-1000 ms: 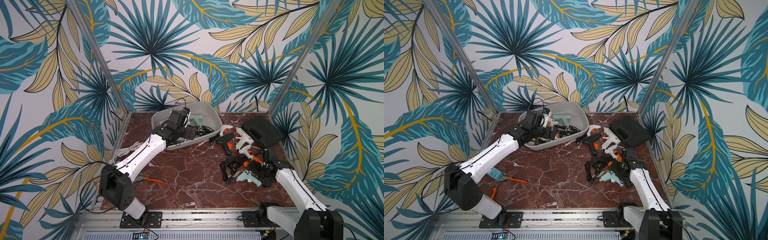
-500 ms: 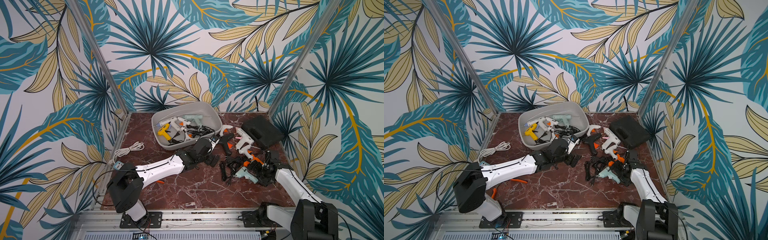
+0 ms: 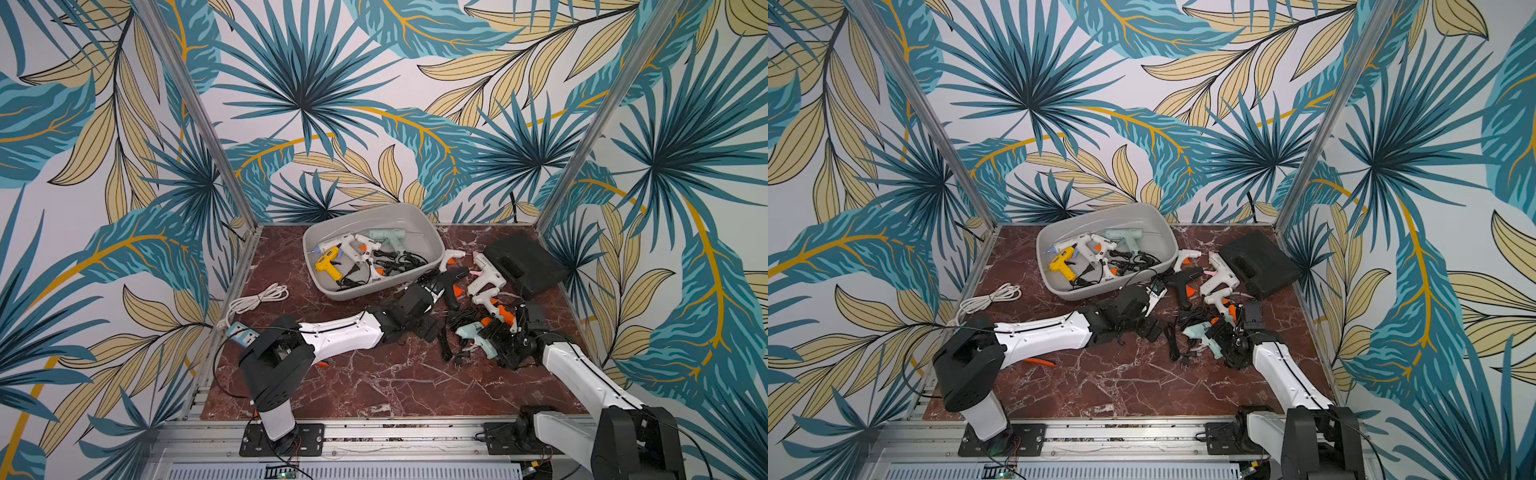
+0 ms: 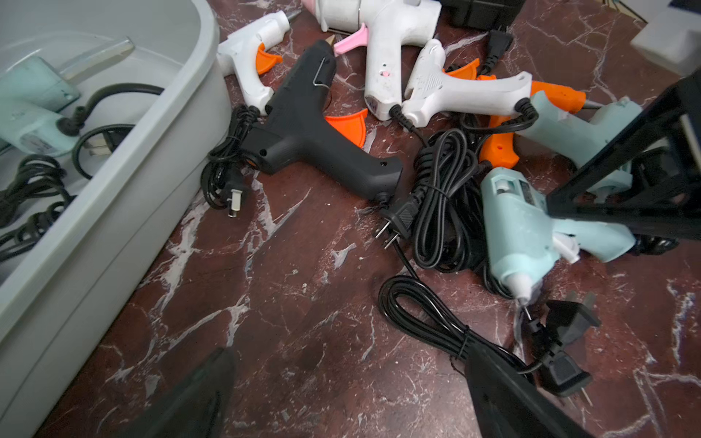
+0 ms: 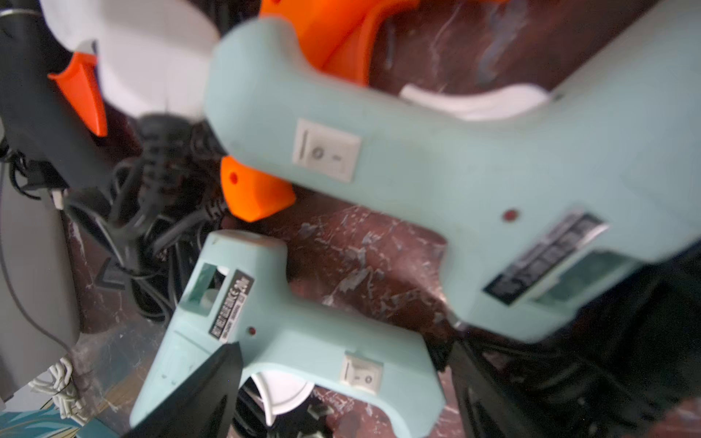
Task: Put the hot melt glue gun into the storage box
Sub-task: Move the hot melt adhesive gun to the center of the board.
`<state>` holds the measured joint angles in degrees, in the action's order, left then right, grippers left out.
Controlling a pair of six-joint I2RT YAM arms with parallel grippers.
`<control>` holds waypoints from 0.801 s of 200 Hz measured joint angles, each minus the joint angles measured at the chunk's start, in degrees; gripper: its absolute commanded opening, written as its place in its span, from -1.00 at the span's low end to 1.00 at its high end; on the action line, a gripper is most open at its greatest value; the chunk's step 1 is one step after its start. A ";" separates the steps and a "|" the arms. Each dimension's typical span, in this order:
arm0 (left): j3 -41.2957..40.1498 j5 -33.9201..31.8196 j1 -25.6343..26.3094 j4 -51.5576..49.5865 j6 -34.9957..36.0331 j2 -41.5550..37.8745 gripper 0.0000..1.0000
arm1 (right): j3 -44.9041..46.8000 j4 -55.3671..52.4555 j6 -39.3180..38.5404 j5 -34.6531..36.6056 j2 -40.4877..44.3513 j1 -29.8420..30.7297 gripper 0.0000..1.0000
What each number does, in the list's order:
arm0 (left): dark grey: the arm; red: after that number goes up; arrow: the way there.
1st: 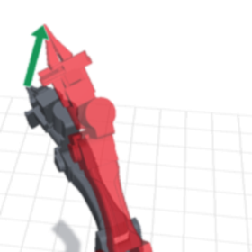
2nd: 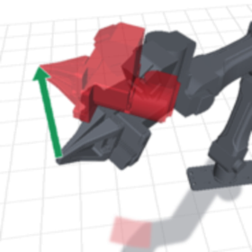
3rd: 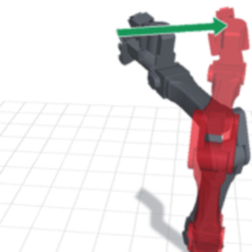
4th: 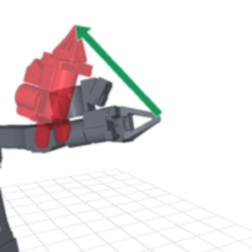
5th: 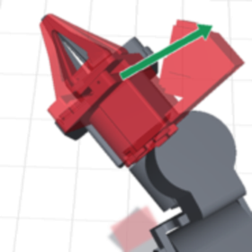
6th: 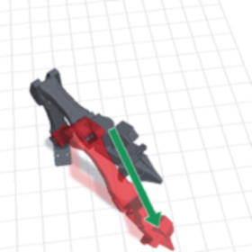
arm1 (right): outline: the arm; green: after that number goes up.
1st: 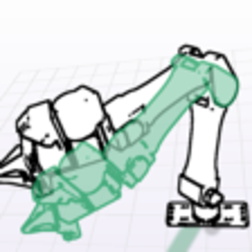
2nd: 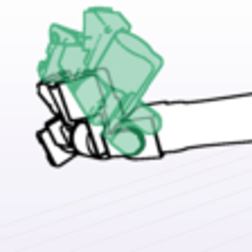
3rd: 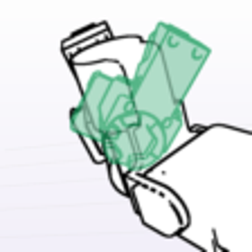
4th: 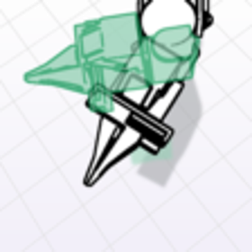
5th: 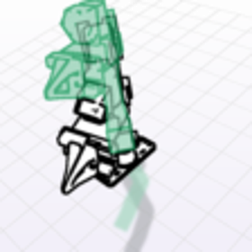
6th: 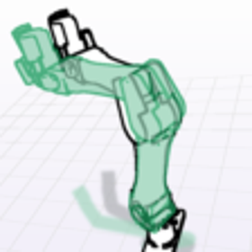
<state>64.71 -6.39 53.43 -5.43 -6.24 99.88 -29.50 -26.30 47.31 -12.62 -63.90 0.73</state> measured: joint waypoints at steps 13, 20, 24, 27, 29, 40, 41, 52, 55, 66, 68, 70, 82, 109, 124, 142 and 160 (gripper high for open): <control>0.00 0.33 0.02 0.20 0.42 0.00 1.00 | 0.02 0.02 0.92 -0.33 -0.02 2.16 0.77; 0.00 0.42 0.02 0.17 0.57 0.00 1.00 | 0.04 -0.02 1.29 -0.31 -0.02 3.41 0.76; 0.00 0.42 0.02 0.15 0.66 0.00 1.00 | 0.04 -0.07 1.57 -0.39 -0.02 4.11 0.75; 0.00 0.42 0.02 0.15 0.68 0.00 1.00 | 0.04 -0.09 1.70 -0.37 -0.02 4.61 0.75; 0.00 0.42 0.02 0.15 0.70 0.00 1.00 | 0.04 -0.13 1.90 -0.39 -0.02 4.96 0.75; 0.00 0.28 0.02 0.17 0.70 0.00 1.00 | 0.04 -0.15 2.51 -0.52 -0.02 6.99 0.75; 0.00 0.24 0.02 0.17 0.68 0.00 1.00 | 0.04 -0.17 2.51 -0.52 -0.02 7.08 0.75; 0.00 -0.02 0.00 0.17 0.66 0.00 1.00 | 0.02 -0.28 2.93 -0.57 -0.02 8.90 0.76; 0.00 -0.07 0.00 0.15 0.66 0.00 1.00 | 0.02 -0.35 3.06 -0.57 -0.02 9.40 0.77; 0.00 -0.31 0.00 0.20 0.61 0.00 1.00 | -0.02 -0.63 3.26 -0.50 -0.02 10.78 0.77; 0.00 -0.31 0.00 0.22 0.59 0.00 1.00 | -0.04 -0.70 3.28 -0.50 -0.02 11.02 0.77; 0.00 -0.33 0.00 0.22 0.57 0.00 1.00 | -0.09 -0.83 3.23 -0.50 -0.04 11.23 0.77; 0.00 -0.55 0.00 0.26 0.42 0.00 1.00 | -0.68 -2.10 3.06 -0.11 -0.26 12.48 0.77; 0.00 -1.25 -0.04 0.46 0.20 0.00 0.99 | -3.61 -8.09 0.66 2.69 -0.72 14.43 0.74; 0.00 -1.40 -0.37 0.79 -0.04 -0.11 1.00 | -5.07 -10.78 -1.44 4.57 -0.72 14.64 0.71; 0.00 -1.57 -0.74 1.79 -0.52 -0.35 1.00 | -6.21 -12.79 -4.28 6.47 -0.81 14.67 0.65; -0.09 -1.55 -1.53 2.84 -1.14 -1.01 1.00 | -6.84 -13.70 -6.84 8.37 -1.77 14.69 0.59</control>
<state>64.62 -7.94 51.90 -2.59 -7.38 98.87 -36.34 -40.01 40.47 -4.25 -65.67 15.42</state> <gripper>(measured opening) 0.998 0.805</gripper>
